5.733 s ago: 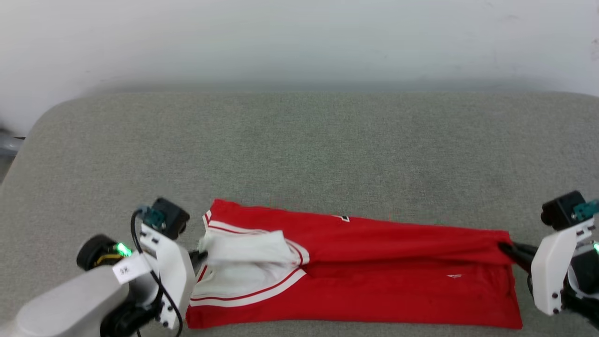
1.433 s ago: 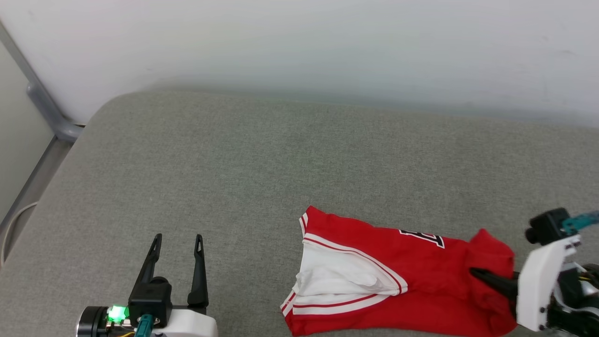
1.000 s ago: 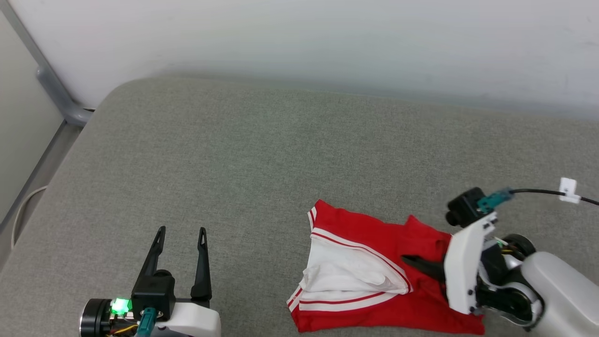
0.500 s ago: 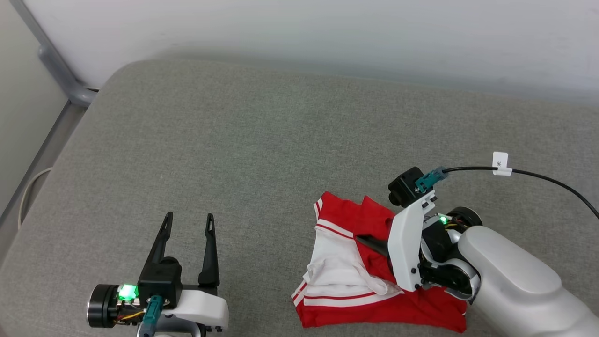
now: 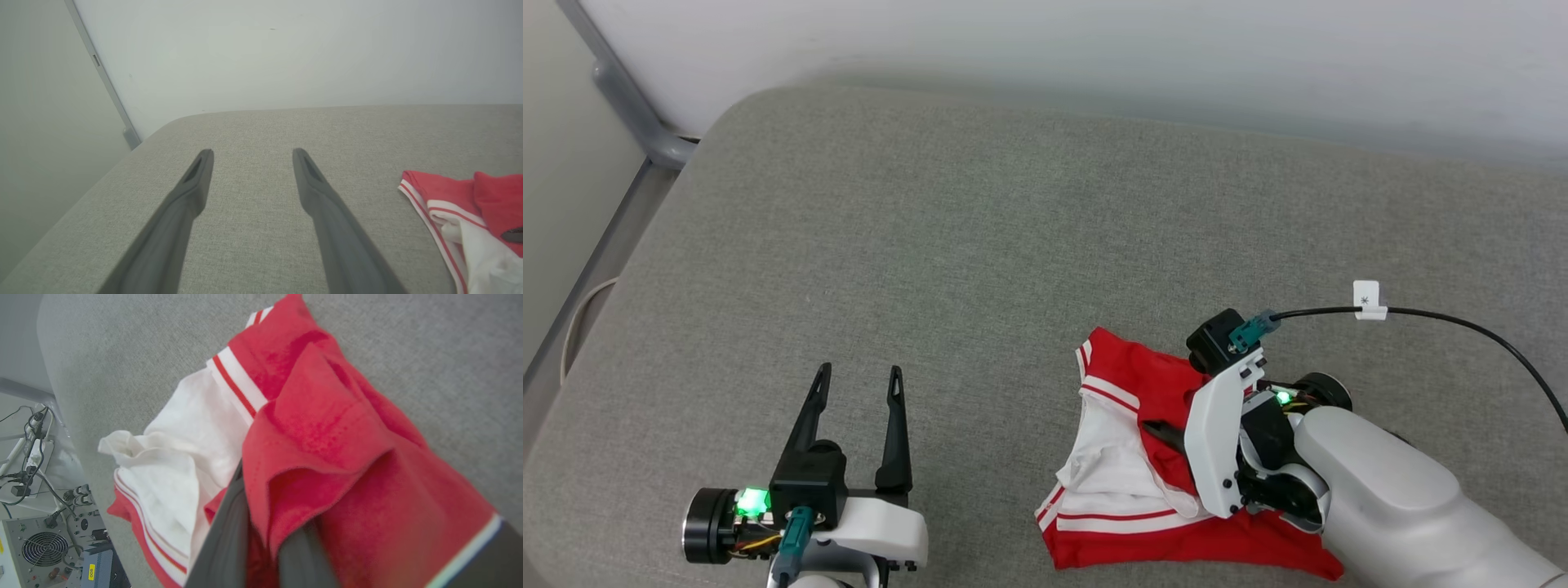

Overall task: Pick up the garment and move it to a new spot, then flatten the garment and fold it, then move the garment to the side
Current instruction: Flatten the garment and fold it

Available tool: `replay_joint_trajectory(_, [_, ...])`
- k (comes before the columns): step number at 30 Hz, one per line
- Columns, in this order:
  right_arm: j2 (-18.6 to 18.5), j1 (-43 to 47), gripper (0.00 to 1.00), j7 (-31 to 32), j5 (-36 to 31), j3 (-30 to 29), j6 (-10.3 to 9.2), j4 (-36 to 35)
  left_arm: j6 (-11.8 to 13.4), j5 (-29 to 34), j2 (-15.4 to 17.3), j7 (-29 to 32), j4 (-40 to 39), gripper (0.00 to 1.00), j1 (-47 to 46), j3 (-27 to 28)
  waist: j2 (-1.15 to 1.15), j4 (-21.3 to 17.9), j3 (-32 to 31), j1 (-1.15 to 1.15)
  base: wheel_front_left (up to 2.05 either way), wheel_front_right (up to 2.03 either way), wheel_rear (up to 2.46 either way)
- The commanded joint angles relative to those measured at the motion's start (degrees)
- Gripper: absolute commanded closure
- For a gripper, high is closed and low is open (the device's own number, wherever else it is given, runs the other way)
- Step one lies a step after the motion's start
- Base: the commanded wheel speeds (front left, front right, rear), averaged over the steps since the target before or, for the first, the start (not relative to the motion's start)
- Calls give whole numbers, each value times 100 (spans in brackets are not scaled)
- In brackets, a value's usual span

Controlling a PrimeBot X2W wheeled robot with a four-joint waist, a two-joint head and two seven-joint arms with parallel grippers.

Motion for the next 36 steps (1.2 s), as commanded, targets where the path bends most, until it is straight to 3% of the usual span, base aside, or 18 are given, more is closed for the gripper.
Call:
replay_joint_trajectory(1, [23,-51,53,-174,0,79,-9,35,-1,32,-17,-11,25,0,-42,8,0,-23,-62,0,0,0,0])
replay_joint_trajectory(2, [-9,-80,0,-290,-23,121,-8,-13,-6,35,-13,-11,33,0,-16,10,0,-31,-90,0,0,0,0])
replay_joint_trajectory(8, [-482,-167,0,-1138,-149,213,-8,-608,-21,46,42,-12,46,0,155,55,0,-161,-341,0,0,0,0])
replay_joint_trajectory(9, [-769,-119,0,-1514,-277,113,-8,-921,-24,40,68,-11,52,0,234,84,0,-266,-485,0,0,0,0])
replay_joint_trajectory(13, [-1171,21,0,-2120,-747,-288,-8,-1087,-43,40,88,-11,14,0,357,106,0,-417,-648,0,0,0,0])
replay_joint_trajectory(19, [-1292,562,0,-3119,-1722,-1386,-8,-1042,-43,18,108,-11,-15,0,516,149,0,-656,-845,0,0,0,0])
replay_joint_trajectory(20, [-1153,977,0,-3353,-2209,-2165,-8,-1070,-32,23,104,-11,-56,0,569,157,0,-764,-913,0,0,0,0])
replay_joint_trajectory(25, [-762,1831,0,-3461,-3147,-3719,-8,-1541,-18,22,92,-11,-130,0,654,172,0,-916,-962,0,0,0,0])
replay_joint_trajectory(26, [-762,1831,0,-3461,-3147,-3719,-8,-1541,-18,22,92,-11,-130,0,654,172,0,-916,-962,0,0,0,0])
replay_joint_trajectory(27, [-531,2214,0,-3466,-3495,-4331,-8,-1940,-10,13,98,-11,-143,0,684,190,0,-965,-974,0,0,0,0])
replay_joint_trajectory(36, [408,3700,0,-3462,-4292,-5641,-8,-3259,-26,4,110,-11,-194,0,765,209,0,-1036,-1031,0,0,0,0])
